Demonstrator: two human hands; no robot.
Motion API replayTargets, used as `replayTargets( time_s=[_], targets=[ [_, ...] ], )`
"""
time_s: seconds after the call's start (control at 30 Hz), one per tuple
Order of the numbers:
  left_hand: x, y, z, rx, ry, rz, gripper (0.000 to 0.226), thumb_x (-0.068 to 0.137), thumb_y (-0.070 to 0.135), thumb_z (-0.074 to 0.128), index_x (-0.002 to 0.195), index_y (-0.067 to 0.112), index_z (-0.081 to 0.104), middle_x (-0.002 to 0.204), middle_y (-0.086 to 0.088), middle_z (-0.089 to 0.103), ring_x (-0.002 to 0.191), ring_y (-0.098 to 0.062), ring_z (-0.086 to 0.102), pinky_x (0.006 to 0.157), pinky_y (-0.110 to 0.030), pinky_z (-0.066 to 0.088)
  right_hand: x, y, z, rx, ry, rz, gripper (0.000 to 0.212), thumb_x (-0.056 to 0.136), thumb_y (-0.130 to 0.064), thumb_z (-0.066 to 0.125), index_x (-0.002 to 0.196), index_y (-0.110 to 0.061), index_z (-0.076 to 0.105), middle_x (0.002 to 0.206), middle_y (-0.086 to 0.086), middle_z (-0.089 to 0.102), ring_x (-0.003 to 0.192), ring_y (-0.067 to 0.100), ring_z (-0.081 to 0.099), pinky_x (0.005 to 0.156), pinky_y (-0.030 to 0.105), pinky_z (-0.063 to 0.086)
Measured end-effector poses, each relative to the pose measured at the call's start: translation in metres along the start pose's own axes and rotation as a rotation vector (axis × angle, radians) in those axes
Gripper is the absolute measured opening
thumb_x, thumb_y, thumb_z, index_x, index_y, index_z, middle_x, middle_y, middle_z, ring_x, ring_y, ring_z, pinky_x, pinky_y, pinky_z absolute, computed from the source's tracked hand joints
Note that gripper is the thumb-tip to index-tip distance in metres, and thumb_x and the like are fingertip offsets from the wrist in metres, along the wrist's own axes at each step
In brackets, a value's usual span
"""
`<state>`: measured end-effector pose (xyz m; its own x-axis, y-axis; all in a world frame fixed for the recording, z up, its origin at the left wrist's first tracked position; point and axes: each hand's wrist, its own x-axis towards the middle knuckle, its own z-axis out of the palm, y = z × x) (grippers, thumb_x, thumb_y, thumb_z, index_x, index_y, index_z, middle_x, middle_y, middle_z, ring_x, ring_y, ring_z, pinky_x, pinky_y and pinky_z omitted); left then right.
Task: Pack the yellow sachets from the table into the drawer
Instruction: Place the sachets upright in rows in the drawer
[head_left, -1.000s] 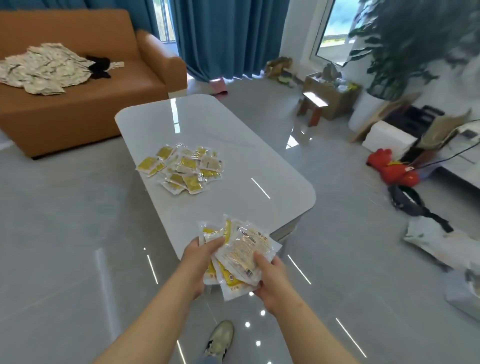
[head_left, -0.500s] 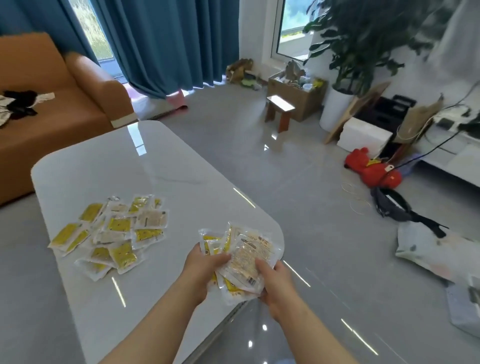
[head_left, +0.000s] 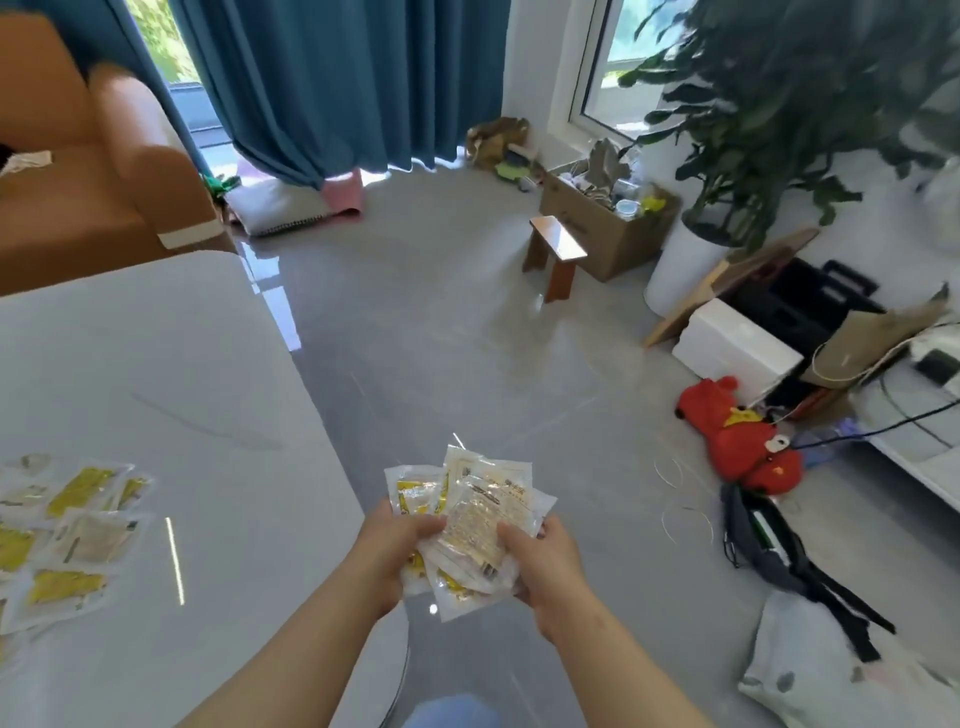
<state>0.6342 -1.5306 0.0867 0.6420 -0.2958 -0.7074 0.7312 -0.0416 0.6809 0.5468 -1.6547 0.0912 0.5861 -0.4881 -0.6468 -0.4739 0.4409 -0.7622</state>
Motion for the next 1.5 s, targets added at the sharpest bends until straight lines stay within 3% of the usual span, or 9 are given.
replayTargets(
  time_s=[0.13,0.47,0.6,0.77,0.9,1.13,1.27,1.4,1.5],
  targets=[
    [0.080,0.052,0.049,-0.017,0.002,0.007,0.034,0.082,-0.005,0.060,0.114,0.003,0.057,0.103,-0.023,0.067,0.094,-0.040,0.065,0.081,-0.052,0.054,0.079,-0.070,0.001,-0.069,-0.055,-0.040,0.027,0.089,-0.001,0.052,0.107,-0.021,0.056,0.100,0.003,0.067,0.092,0.023,0.066,0.071,0.037,0.056],
    [0.241,0.231,0.099,-0.083,0.025,0.132,0.042,0.075,-0.004,0.070,0.115,0.004,0.057,0.101,-0.019,0.070,0.087,-0.035,0.069,0.071,-0.045,0.058,0.260,-0.243,0.081,-0.177,-0.225,-0.080,0.028,0.088,0.000,0.053,0.099,-0.025,0.058,0.096,0.004,0.069,0.089,0.024,0.068,0.066,0.034,0.056],
    [0.291,0.282,0.082,-0.125,0.176,0.143,0.032,0.077,-0.006,0.068,0.107,0.005,0.060,0.095,-0.018,0.071,0.081,-0.032,0.070,0.070,-0.042,0.058,0.322,-0.280,0.135,-0.261,-0.333,-0.034,0.023,0.086,-0.002,0.056,0.098,-0.021,0.061,0.090,0.004,0.070,0.084,0.023,0.068,0.065,0.032,0.056],
    [0.365,0.341,0.038,-0.267,0.415,0.123,0.036,0.073,-0.001,0.072,0.106,0.007,0.060,0.093,-0.018,0.071,0.084,-0.034,0.070,0.080,-0.053,0.055,0.404,-0.331,0.225,-0.424,-0.542,0.000,0.023,0.089,-0.002,0.053,0.105,-0.017,0.061,0.098,0.005,0.071,0.085,0.021,0.068,0.053,0.023,0.054],
    [0.406,0.397,-0.005,-0.390,0.590,0.145,0.034,0.074,0.001,0.072,0.104,0.007,0.058,0.091,-0.015,0.070,0.079,-0.031,0.069,0.073,-0.043,0.058,0.451,-0.370,0.312,-0.533,-0.735,0.027,0.021,0.091,-0.003,0.051,0.098,-0.021,0.061,0.094,0.002,0.071,0.081,0.017,0.068,0.058,0.025,0.055],
    [0.421,0.415,-0.088,-0.703,0.869,0.210,0.018,0.075,-0.001,0.070,0.092,0.004,0.067,0.084,-0.017,0.073,0.078,-0.032,0.071,0.073,-0.040,0.057,0.480,-0.361,0.455,-0.814,-0.919,0.076,0.016,0.089,-0.006,0.054,0.098,-0.018,0.061,0.096,0.008,0.069,0.086,0.025,0.065,0.065,0.030,0.051],
    [0.435,0.397,-0.142,-0.902,0.966,0.144,0.027,0.078,0.002,0.069,0.104,-0.001,0.063,0.091,-0.021,0.072,0.082,-0.036,0.070,0.077,-0.050,0.056,0.492,-0.341,0.518,-1.006,-1.003,0.096,0.017,0.092,-0.017,0.053,0.108,-0.020,0.052,0.095,0.008,0.062,0.078,0.023,0.059,0.068,0.031,0.051],
    [0.440,0.382,-0.183,-1.018,1.119,0.013,0.053,0.074,0.009,0.077,0.116,0.001,0.048,0.102,-0.020,0.065,0.076,-0.032,0.067,0.046,-0.033,0.054,0.506,-0.318,0.570,-1.233,-1.062,0.125,0.016,0.093,-0.015,0.052,0.109,-0.013,0.053,0.085,0.006,0.057,0.065,0.016,0.053,0.058,0.023,0.045],
    [0.443,0.364,-0.198,-1.116,1.242,-0.034,0.037,0.076,0.006,0.074,0.106,0.001,0.052,0.090,-0.016,0.065,0.069,-0.026,0.067,0.052,-0.033,0.054,0.514,-0.294,0.597,-1.392,-1.125,0.142,0.009,0.094,-0.012,0.048,0.102,-0.012,0.053,0.080,0.005,0.055,0.062,0.016,0.051,0.056,0.022,0.043]
  ],
)
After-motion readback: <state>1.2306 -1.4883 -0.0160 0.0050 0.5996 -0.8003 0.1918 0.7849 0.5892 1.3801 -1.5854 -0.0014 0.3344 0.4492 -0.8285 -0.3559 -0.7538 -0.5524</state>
